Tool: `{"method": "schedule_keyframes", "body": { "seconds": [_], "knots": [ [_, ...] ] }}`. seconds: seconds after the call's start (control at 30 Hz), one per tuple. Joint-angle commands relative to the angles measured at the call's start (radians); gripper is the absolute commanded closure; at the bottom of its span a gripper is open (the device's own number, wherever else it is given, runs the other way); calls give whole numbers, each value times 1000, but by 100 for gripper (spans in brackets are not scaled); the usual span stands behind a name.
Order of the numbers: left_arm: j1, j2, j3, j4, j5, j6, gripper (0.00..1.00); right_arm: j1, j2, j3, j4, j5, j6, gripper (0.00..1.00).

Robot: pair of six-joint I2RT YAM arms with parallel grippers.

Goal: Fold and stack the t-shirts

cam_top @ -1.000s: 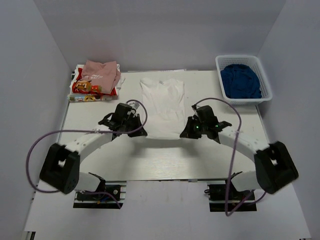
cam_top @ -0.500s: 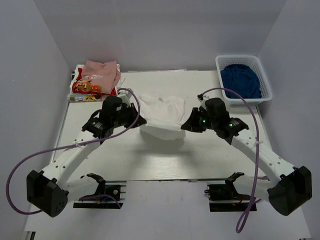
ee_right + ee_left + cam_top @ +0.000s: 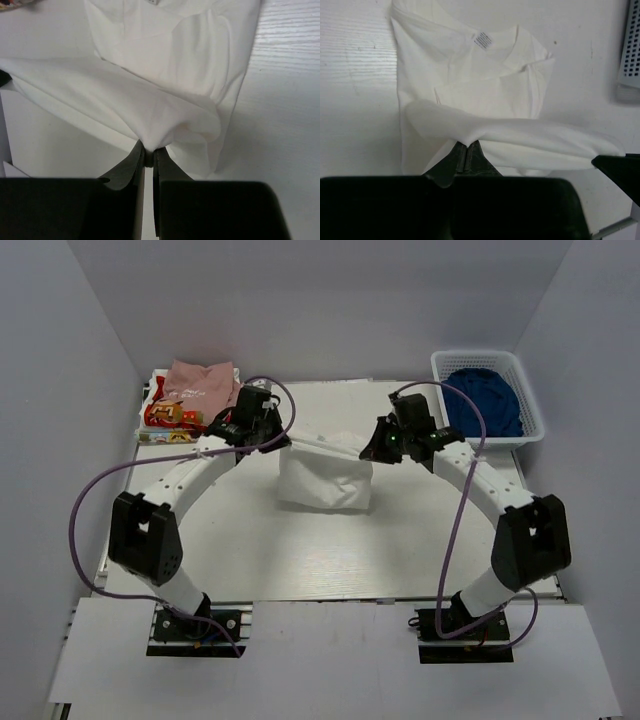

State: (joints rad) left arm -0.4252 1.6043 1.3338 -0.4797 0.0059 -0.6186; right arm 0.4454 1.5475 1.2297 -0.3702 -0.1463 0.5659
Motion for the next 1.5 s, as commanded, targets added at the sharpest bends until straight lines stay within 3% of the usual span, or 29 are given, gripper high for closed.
{"method": "schedule_keyframes", "body": {
  "seconds": [0.0, 0.37, 0.47, 0.5, 0.53, 0.57, 0.6, 0.63, 0.67, 0.83, 0.93, 1.13, 1.2, 1.4, 1.47],
  "knots": [
    [43, 51, 89, -19, -70, 2, 100, -34, 52, 74, 22, -2, -17, 100],
    [108, 391, 346, -14, 114, 25, 100, -118, 384, 388, -82, -81, -64, 100],
    [129, 457, 406, -14, 123, 25, 100, -126, 460, 419, -75, -99, -58, 92],
    [138, 471, 421, -14, 123, 25, 100, -131, 486, 457, -84, -99, -55, 73],
    [138, 497, 441, -26, 123, 25, 100, -132, 512, 471, -73, -102, -58, 66],
    [147, 508, 479, -52, 123, 25, 94, -140, 535, 502, -73, -117, -66, 52],
    [148, 508, 493, -62, 114, 25, 80, -142, 546, 528, -70, -128, -69, 36],
    [148, 520, 502, -62, 114, 25, 47, -142, 562, 543, -61, -165, -70, 10],
    [157, 520, 502, -72, 114, 36, 1, -142, 568, 548, -62, -176, -81, 10],
    [157, 467, 437, -82, 138, 104, 0, -139, 527, 487, -3, -171, -89, 10],
    [157, 422, 302, -73, 178, 178, 0, -140, 482, 413, 28, -174, -96, 10],
    [157, 434, 183, -34, 261, 292, 0, -137, 413, 312, 48, -165, -123, 10],
    [157, 460, 183, -14, 342, 315, 0, -136, 385, 295, 50, -165, -135, 10],
    [135, 563, 220, 46, 405, 345, 0, -139, 313, 199, 60, -153, -149, 10],
    [135, 595, 234, 46, 476, 356, 9, -142, 287, 174, 57, -141, -150, 10]
  ]
}}
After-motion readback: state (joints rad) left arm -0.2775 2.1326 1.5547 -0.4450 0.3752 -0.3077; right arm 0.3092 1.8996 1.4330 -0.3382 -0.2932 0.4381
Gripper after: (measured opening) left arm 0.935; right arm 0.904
